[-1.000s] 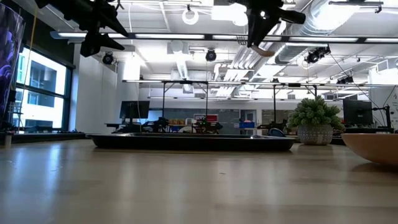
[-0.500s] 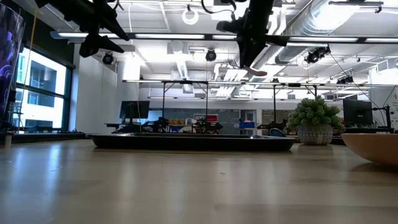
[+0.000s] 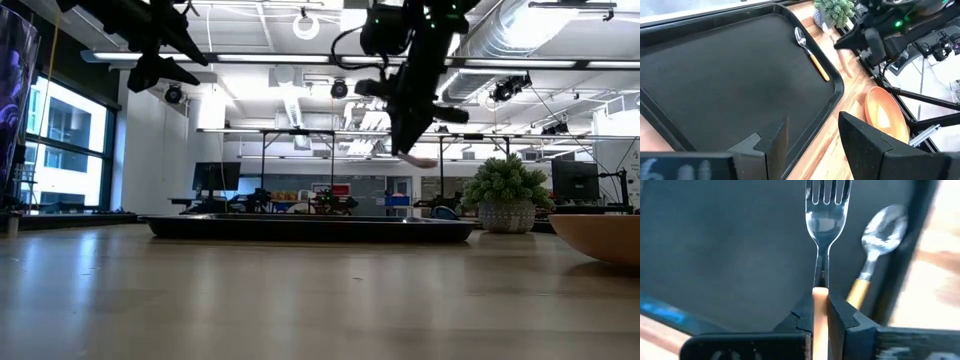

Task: Pick and place plate/cup/fork/spoon on tray
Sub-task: Put the orange fork on the black tray to the left of the orange spoon

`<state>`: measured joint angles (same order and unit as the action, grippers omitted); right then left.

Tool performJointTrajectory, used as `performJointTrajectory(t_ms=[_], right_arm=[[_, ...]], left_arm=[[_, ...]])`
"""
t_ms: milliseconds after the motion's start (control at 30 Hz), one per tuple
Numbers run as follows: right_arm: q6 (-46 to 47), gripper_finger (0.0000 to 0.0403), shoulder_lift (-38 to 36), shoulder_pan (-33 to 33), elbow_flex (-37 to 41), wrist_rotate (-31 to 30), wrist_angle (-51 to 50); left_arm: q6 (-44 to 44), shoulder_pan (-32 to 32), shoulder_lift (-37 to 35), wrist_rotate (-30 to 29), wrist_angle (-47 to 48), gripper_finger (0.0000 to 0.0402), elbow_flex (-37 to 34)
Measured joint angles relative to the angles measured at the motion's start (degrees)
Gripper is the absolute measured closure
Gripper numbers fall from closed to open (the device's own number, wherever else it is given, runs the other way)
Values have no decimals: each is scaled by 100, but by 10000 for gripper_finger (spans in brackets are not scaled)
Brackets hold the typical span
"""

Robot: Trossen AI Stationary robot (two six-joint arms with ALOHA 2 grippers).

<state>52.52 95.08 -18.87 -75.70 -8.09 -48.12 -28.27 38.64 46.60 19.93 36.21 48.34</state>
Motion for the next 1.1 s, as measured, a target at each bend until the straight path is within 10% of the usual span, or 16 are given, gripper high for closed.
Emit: performJointTrajectory(t_ms=[1100], right_arm=[[1025,398,919,-241,818,290,1369]], left_arm=[[2,2,1,-263,0,238,-1]])
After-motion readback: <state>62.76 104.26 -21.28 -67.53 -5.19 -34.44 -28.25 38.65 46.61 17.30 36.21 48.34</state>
